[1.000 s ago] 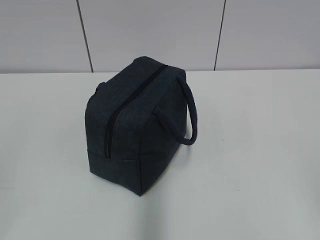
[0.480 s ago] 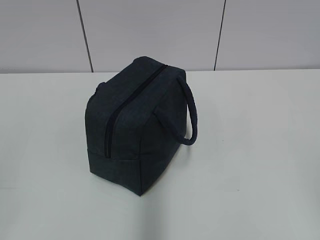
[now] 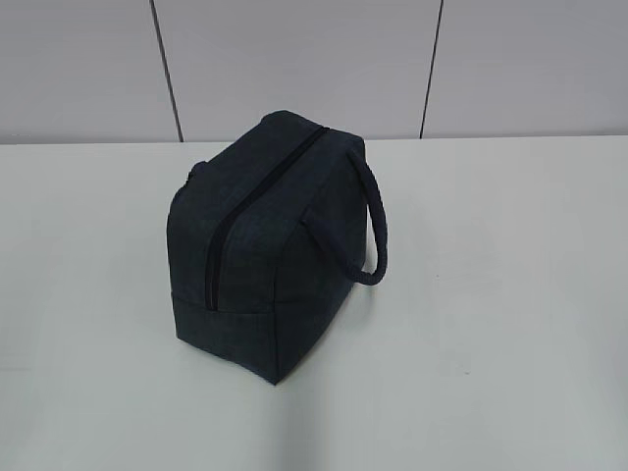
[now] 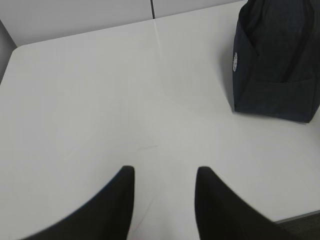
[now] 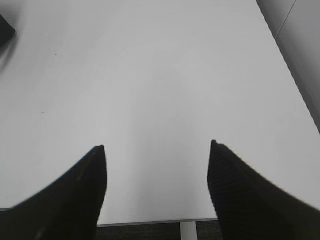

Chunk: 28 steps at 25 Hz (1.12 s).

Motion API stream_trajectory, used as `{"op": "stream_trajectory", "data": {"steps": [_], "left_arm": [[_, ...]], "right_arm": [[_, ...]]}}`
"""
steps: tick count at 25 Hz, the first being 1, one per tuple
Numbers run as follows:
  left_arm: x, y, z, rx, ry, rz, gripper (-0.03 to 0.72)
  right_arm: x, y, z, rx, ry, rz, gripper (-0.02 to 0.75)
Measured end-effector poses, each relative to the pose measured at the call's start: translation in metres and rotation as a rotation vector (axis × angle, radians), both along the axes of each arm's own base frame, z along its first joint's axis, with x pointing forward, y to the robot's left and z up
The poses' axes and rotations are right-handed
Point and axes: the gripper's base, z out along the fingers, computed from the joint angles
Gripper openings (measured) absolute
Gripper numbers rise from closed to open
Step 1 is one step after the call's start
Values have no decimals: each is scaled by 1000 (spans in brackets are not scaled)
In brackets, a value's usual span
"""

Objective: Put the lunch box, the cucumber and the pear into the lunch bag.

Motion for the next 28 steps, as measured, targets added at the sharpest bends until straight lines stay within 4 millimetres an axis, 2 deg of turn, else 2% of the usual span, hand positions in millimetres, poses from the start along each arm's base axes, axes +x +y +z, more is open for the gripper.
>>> {"op": "stream_trajectory", "data": {"steps": [12,19,28], "left_arm": [[0,-2,0,-24,-1,-16,241],[0,2,0,-76,0,66,241],[1,3,0,-72,0,72,241]], "right_arm": [[0,0,0,0,0,0,497],[0,0,0,0,0,0,497],[0,0,0,0,0,0,497]]}}
